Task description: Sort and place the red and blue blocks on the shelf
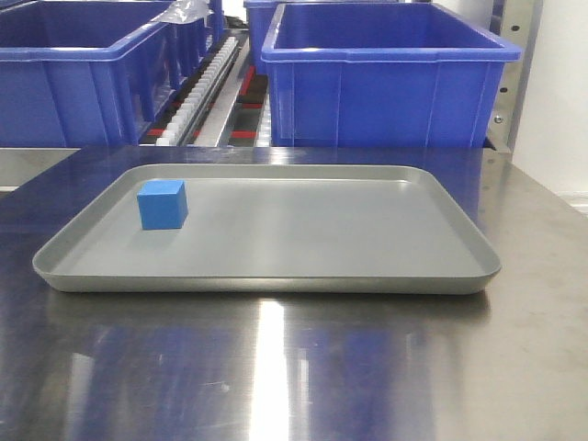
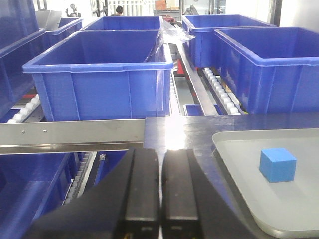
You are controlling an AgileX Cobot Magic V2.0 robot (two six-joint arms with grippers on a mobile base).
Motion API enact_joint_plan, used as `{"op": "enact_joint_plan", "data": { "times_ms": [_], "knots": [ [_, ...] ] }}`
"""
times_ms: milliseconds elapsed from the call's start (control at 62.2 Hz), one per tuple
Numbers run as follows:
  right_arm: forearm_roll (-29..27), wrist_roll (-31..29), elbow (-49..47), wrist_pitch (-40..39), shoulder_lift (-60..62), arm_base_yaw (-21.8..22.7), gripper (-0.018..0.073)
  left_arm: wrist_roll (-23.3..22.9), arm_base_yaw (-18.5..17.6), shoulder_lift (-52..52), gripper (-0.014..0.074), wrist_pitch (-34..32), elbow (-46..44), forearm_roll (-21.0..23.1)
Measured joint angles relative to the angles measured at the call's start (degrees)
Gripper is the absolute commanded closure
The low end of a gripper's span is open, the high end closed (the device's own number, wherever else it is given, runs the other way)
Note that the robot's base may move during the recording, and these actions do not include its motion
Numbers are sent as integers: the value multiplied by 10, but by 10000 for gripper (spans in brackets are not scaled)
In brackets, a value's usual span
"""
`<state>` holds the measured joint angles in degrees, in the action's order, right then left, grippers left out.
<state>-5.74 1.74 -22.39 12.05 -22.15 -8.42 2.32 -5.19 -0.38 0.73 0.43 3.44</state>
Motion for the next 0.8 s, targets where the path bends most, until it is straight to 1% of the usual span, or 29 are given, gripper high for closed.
{"op": "enact_joint_plan", "data": {
  "times_ms": [515, 579, 643, 804],
  "knots": [
    [0, 0, 0, 0, 0, 0, 491, 0, 0, 2, 471, 5, 0, 4],
    [0, 1, 0, 0, 0, 0, 491, 0, 0, 17, 472, 28, -8, 5],
    [0, 1, 0, 0, 0, 0, 491, 0, 0, 44, 472, 66, -25, 2],
    [0, 1, 0, 0, 0, 0, 491, 0, 0, 146, 472, 172, -103, -19]
  ]
}}
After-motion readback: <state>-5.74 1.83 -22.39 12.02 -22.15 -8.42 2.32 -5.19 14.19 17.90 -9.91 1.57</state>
